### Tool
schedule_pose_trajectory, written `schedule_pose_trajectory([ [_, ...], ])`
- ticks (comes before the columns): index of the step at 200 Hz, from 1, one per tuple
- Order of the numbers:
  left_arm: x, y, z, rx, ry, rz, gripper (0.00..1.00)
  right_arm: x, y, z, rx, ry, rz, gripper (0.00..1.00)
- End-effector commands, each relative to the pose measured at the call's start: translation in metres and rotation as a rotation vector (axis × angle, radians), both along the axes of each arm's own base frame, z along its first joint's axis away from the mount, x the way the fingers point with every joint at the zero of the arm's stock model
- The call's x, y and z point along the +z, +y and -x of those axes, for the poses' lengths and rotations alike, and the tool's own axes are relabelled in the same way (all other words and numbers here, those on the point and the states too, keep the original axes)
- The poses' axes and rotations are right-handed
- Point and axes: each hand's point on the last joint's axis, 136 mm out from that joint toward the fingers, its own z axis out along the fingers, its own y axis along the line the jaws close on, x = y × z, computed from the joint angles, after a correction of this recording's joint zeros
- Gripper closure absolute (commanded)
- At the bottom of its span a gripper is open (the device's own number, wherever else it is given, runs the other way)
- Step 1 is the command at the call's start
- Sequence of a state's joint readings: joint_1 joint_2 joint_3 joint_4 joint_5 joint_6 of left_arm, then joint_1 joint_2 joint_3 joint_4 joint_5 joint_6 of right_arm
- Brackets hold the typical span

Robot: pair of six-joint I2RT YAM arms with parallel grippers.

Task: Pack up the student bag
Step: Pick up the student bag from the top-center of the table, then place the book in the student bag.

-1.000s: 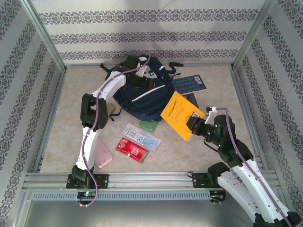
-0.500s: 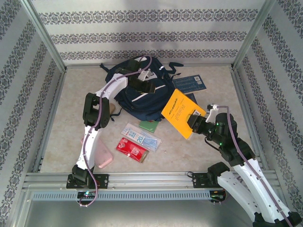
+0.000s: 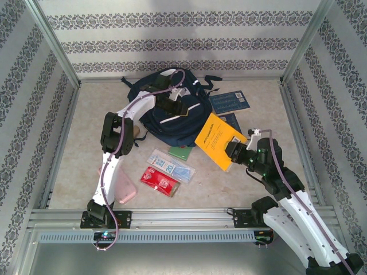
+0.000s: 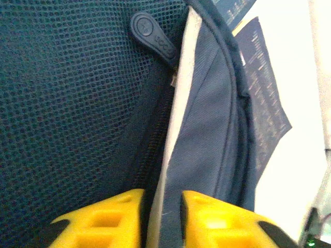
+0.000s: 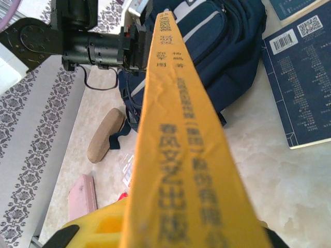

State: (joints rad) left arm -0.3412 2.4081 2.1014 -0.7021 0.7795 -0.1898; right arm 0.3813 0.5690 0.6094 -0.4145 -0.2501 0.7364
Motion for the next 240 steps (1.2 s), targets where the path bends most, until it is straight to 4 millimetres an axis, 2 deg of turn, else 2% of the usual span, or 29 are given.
schedule_pose_trajectory([
  [1,0.003,-0.017,0.004,-0.052,-0.001,0.04,0.76,0.025,0.003,-0.007,0.002,-0.098,-0.058,1.0],
  [19,0.009,-0.016,0.001,-0.059,-0.014,0.035,1.0,0.025,0.001,-0.007,-0.004,-0.098,-0.053,1.0],
  [38,0.039,-0.015,-0.006,-0.048,-0.077,0.04,1.0,0.026,-0.005,-0.007,-0.035,-0.095,-0.033,1.0],
  [76,0.129,0.003,-0.023,0.03,-0.252,0.063,1.0,0.028,-0.026,-0.008,-0.148,-0.075,-0.009,1.0],
  [92,0.161,0.012,-0.029,0.064,-0.304,0.089,1.0,0.028,-0.034,-0.009,-0.191,-0.082,-0.002,1.0],
  [115,0.201,0.023,-0.032,0.092,-0.365,0.132,1.0,0.031,-0.03,-0.01,-0.188,-0.077,-0.043,1.0],
  [147,0.243,0.035,-0.038,0.096,-0.4,0.26,1.0,0.038,-0.008,-0.021,-0.133,-0.036,-0.188,1.0],
  [176,0.261,0.042,-0.04,0.088,-0.409,0.336,1.0,0.051,0.013,-0.044,-0.091,-0.004,-0.342,1.0],
  [206,0.263,0.042,-0.038,0.06,-0.391,0.386,1.0,0.073,0.034,-0.068,-0.029,0.001,-0.428,1.0],
  [240,0.268,0.045,-0.041,0.073,-0.378,0.42,1.0,0.081,0.051,-0.091,-0.003,0.044,-0.496,1.0],
])
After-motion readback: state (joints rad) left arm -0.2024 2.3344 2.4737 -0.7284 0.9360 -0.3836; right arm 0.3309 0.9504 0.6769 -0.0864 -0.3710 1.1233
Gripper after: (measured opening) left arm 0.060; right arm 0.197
